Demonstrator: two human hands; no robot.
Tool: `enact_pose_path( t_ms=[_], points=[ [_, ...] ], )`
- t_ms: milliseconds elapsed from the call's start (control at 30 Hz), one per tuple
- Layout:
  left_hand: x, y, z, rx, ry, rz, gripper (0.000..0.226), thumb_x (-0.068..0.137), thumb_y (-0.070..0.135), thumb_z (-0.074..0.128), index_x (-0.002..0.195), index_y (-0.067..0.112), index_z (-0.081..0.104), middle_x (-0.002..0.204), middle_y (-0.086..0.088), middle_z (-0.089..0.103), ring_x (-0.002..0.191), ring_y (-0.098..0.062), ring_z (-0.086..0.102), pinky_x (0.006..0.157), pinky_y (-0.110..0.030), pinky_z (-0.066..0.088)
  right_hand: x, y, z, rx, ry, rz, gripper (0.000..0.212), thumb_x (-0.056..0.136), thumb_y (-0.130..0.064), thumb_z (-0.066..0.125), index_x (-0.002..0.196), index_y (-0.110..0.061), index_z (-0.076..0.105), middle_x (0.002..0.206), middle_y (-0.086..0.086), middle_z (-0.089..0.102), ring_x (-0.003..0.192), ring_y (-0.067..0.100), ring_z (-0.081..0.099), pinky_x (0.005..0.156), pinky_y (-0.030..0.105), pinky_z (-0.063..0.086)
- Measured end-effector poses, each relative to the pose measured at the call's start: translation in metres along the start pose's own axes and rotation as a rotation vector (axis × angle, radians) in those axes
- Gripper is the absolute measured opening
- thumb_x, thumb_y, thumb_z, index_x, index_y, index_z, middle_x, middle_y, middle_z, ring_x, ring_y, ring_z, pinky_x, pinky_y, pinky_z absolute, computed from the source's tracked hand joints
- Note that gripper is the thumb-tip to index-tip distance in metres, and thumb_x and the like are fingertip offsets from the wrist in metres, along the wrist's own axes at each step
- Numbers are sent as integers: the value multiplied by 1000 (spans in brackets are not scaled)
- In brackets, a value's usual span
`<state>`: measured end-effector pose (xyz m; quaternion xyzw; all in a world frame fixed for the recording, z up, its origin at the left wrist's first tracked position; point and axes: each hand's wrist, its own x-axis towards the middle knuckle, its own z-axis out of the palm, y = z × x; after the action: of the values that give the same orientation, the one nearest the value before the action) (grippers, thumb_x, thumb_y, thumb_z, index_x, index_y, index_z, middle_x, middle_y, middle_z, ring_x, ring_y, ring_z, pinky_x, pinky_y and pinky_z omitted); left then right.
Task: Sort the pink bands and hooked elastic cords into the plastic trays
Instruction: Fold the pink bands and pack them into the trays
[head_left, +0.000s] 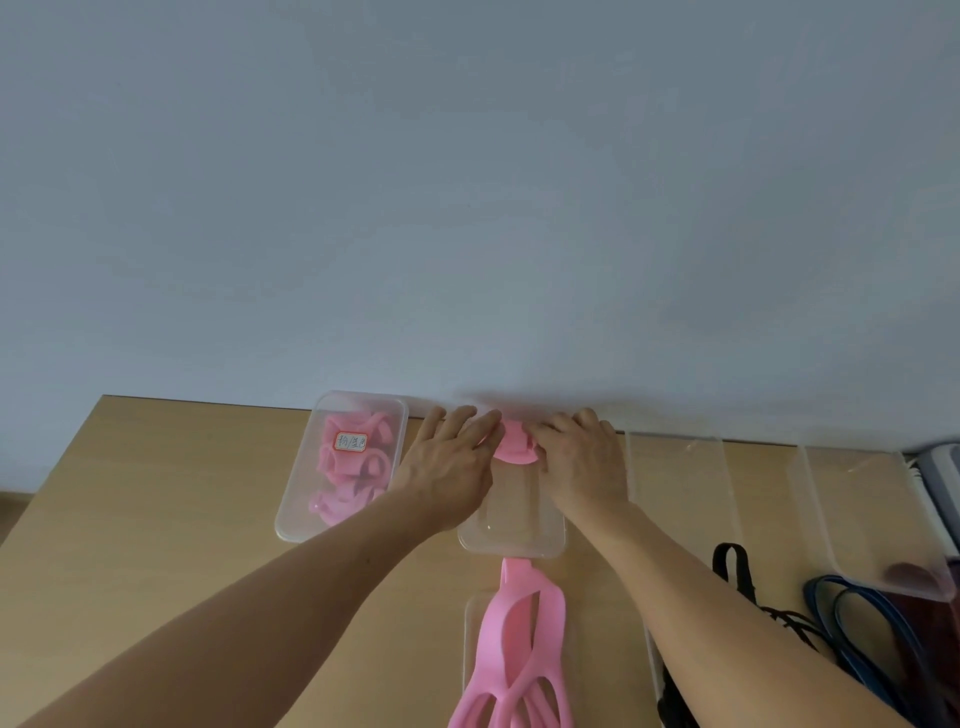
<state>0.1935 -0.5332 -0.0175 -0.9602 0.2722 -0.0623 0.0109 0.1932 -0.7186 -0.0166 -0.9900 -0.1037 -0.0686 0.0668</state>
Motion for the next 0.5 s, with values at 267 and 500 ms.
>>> enact_pose_path(
  t_ms=[267,500],
  points=[
    [-5,1,-8,-113,-63,-83,49,89,19,56,138,18,55,147,-2,50,132,-31,47,106,-46,37,-4,0,-1,123,-11,33,15,81,-17,70,96,-20,71,95,1,63,90,30,57,73,36,42],
    [-11,7,-36,-298,-116,-251,50,94,23,47,144,24,44,154,3,38,139,-22,31,111,-34,23,-5,-9,-34,192,-64,60,27,92,-27,56,114,-16,66,114,4,58,108,26,51,87,36,42]
  ],
)
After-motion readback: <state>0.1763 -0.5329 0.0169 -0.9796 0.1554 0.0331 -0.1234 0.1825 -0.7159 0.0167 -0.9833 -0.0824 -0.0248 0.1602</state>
